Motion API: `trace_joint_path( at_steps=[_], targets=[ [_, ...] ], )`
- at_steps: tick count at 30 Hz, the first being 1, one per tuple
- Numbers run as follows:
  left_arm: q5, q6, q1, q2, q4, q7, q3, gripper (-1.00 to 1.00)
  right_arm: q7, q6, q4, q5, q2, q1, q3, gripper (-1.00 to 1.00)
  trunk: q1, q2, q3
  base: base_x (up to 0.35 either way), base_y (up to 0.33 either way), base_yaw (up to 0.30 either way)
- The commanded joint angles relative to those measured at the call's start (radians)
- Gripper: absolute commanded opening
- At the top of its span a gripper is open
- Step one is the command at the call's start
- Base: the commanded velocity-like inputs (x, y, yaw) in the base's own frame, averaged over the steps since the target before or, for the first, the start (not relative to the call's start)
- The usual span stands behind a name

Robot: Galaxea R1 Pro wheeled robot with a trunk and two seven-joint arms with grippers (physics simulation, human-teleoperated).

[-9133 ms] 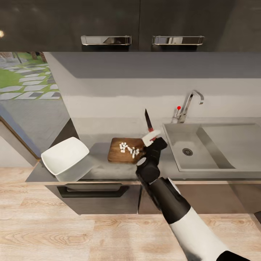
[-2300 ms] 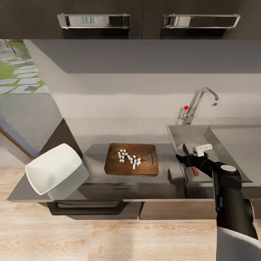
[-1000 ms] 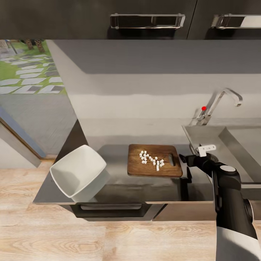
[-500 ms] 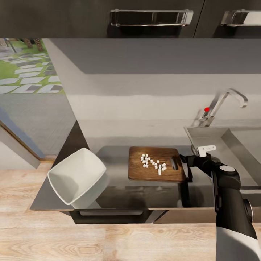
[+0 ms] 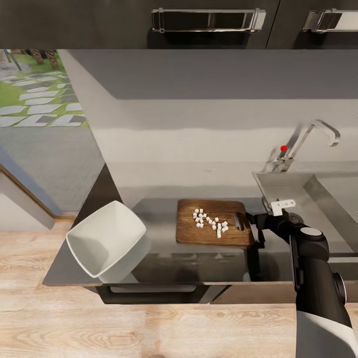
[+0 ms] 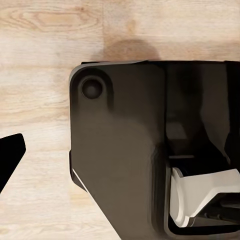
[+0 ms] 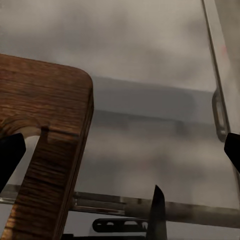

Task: In the kitchen, take the Vidalia onion out of the sink, dice it on the chopping board with the paring knife, put the diced onion into the bowl on the countertop, then place both the paring knife and the chopping board into the sink.

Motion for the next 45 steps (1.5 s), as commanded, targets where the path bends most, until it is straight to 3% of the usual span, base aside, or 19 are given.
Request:
trace_joint_path(
  at_steps=[1,25,45],
  targets=[
    [0.006,-0.002,0.000,0.000,-0.001,0.000,-0.002,1.00,0.010,0.002,-0.001,0.010,0.001,-0.001,-0.002,1.00,0.000,-0.001,-0.001,-0.002,0.000,0.000],
    [0.006,-0.002,0.000,-0.001,0.004,0.000,-0.002,1.00,0.010,0.002,0.001,0.010,0.012,-0.001,-0.002,1.00,0.000,-0.001,-0.002,0.000,0.030,0.000],
    [0.006,-0.001,0.000,-0.001,0.006,0.000,-0.002,1.00,0.009,0.006,0.003,0.010,0.012,-0.001,-0.002,1.00,0.000,-0.001,-0.021,0.000,0.000,0.000]
  ],
)
